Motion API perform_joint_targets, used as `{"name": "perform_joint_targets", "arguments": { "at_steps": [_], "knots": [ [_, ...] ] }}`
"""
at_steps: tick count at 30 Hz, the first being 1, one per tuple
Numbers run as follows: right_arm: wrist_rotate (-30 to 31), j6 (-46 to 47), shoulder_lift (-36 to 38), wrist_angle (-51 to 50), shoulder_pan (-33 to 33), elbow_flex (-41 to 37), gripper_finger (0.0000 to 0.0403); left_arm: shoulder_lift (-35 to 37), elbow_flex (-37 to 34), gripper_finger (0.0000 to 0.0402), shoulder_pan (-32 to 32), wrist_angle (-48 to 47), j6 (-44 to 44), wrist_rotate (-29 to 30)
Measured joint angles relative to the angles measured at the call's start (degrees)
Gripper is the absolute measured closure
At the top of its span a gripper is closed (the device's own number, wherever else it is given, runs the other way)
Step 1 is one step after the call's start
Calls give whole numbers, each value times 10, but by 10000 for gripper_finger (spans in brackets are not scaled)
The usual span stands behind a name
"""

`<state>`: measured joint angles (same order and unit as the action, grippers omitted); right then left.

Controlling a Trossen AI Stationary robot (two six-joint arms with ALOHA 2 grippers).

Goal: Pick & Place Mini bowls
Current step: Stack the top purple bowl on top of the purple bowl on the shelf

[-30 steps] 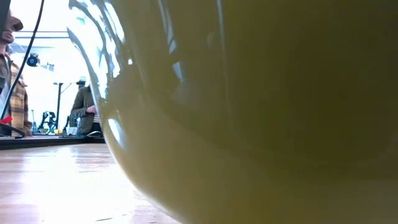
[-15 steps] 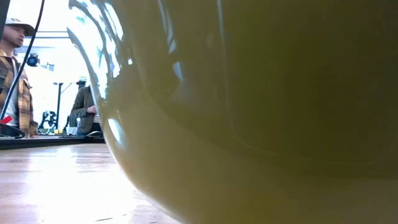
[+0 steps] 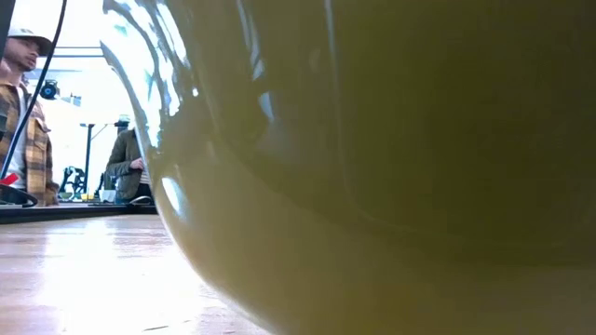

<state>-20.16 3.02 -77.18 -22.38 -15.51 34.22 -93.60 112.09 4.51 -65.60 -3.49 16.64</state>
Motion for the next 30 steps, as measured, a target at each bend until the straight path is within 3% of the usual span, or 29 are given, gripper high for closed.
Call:
{"name": "perform_joint_targets", "arguments": {
  "at_steps": [7,11,20,30],
  "knots": [
    [0,17,-45,5,7,3,183,0,0,330,0,0,0,0],
    [1,26,-59,4,11,6,207,0,0,330,0,0,1,0],
    [1,41,-66,4,15,9,380,0,0,330,0,-1,4,0],
    [24,69,13,-75,15,53,394,0,0,330,0,0,6,0]
  ]
}}
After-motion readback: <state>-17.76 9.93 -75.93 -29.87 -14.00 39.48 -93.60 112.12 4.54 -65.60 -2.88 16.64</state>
